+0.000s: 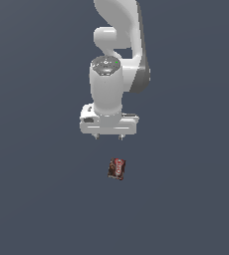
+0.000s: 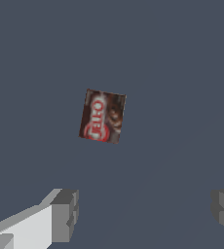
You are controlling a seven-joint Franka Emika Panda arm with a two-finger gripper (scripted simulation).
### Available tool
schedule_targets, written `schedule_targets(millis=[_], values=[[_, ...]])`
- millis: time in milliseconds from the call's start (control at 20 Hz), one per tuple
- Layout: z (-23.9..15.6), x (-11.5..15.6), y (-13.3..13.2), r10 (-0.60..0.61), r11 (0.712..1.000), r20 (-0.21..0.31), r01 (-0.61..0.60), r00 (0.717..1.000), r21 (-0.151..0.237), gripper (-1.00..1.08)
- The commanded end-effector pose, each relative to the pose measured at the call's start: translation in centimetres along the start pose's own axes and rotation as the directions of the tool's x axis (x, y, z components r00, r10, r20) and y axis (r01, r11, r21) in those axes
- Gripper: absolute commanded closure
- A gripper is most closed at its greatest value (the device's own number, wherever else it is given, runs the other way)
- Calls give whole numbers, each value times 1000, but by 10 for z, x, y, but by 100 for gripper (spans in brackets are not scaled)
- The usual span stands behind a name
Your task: Pick up the object and move it to a goal position.
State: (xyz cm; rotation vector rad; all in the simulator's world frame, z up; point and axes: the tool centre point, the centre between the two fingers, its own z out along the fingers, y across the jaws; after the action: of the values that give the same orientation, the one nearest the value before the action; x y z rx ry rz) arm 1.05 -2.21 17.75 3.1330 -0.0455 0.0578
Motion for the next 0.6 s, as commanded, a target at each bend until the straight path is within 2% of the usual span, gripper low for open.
schedule_targets(millis=[0,350,550], values=[[0,0,0,0,1000,0,0,1000,0,-92],[-3,2,-27,-81,997,-8,81,997,-5,-92],[-4,2,-30,-92,996,-10,92,996,-6,-92]])
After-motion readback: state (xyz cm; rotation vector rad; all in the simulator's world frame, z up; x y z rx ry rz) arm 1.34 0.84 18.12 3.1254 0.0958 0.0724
